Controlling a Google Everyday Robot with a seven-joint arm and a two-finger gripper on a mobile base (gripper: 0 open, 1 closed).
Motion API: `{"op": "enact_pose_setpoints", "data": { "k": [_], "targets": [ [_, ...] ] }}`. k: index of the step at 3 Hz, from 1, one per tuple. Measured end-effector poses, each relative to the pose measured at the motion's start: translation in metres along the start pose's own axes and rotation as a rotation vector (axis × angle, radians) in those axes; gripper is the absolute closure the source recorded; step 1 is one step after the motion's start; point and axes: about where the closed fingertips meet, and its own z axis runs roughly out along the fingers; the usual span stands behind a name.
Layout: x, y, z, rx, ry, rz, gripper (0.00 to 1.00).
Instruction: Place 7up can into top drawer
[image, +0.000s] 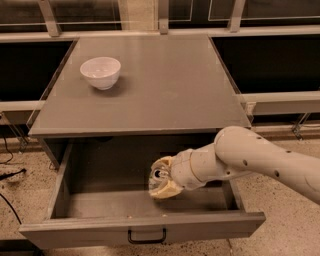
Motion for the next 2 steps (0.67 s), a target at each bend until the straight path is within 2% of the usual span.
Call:
{"op": "enact_pose_setpoints", "data": {
  "k": [2],
  "targets": [
    [0.032, 0.002, 0.016, -0.001, 0.015, 0.006, 1.00]
  ]
}}
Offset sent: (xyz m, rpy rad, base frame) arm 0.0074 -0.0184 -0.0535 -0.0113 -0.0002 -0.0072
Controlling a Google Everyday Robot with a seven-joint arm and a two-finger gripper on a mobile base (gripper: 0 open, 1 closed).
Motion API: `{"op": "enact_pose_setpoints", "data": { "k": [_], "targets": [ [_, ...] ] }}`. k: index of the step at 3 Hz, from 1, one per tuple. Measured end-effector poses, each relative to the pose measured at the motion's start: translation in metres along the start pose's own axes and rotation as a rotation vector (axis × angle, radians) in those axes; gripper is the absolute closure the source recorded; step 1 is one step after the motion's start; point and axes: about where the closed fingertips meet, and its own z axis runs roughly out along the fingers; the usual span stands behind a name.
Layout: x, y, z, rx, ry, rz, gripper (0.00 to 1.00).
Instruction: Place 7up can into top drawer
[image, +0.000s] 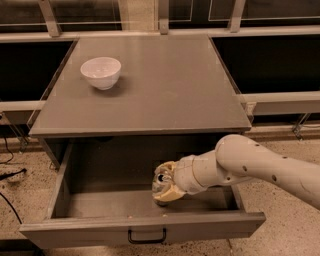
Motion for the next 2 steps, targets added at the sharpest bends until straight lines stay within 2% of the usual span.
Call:
{"op": "enact_pose_setpoints", "data": {
  "k": [1, 2],
  "targets": [
    [-0.0028, -0.0008, -0.0028, 0.000, 0.000, 0.000, 1.00],
    [-0.0028, -0.0008, -0.0028, 0.000, 0.000, 0.000, 0.84]
  ]
}}
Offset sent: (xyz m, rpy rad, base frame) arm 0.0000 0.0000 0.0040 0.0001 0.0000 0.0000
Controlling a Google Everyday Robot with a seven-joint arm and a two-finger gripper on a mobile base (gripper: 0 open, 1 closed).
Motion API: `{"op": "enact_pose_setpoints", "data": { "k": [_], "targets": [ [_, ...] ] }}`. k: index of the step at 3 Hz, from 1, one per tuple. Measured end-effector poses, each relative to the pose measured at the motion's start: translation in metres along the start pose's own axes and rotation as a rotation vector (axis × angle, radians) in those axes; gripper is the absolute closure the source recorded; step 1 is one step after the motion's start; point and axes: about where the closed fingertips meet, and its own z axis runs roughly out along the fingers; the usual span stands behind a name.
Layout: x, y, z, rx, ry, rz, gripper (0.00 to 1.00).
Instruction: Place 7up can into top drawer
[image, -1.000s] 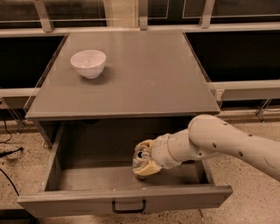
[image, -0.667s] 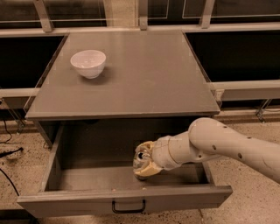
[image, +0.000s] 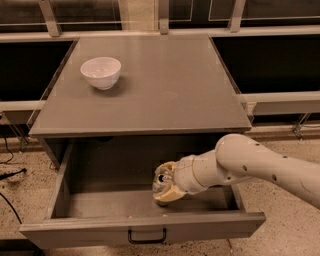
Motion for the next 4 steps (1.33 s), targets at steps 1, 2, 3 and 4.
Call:
{"op": "enact_pose_setpoints", "data": {
  "k": [1, 2, 3, 4],
  "targets": [
    [0.0000, 0.0000, 0.0000, 0.000, 0.000, 0.000, 0.61],
    [0.0000, 0.0000, 0.0000, 0.000, 0.000, 0.000, 0.38],
    [0.0000, 0.0000, 0.0000, 0.000, 0.000, 0.000, 0.15],
    [-0.0001, 0.0001, 0.0001, 0.000, 0.000, 0.000, 0.00]
  ]
}}
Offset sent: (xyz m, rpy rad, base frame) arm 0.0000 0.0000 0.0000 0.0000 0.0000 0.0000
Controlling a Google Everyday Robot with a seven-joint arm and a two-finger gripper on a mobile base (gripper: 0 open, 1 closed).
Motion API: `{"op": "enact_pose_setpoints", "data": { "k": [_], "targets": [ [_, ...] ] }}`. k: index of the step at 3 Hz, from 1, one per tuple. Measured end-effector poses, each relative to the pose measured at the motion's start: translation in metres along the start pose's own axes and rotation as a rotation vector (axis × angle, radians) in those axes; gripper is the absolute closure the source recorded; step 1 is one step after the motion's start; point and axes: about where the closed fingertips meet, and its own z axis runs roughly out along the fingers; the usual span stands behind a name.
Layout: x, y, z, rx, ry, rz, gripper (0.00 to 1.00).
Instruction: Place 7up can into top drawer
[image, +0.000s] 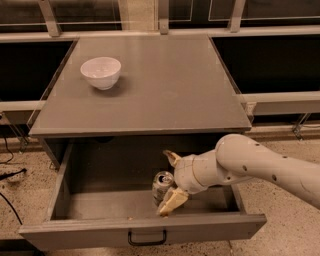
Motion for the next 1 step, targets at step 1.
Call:
{"op": "enact_pose_setpoints", "data": {
  "k": [1],
  "targets": [
    [0.0000, 0.0000, 0.0000, 0.000, 0.000, 0.000, 0.00]
  ]
}}
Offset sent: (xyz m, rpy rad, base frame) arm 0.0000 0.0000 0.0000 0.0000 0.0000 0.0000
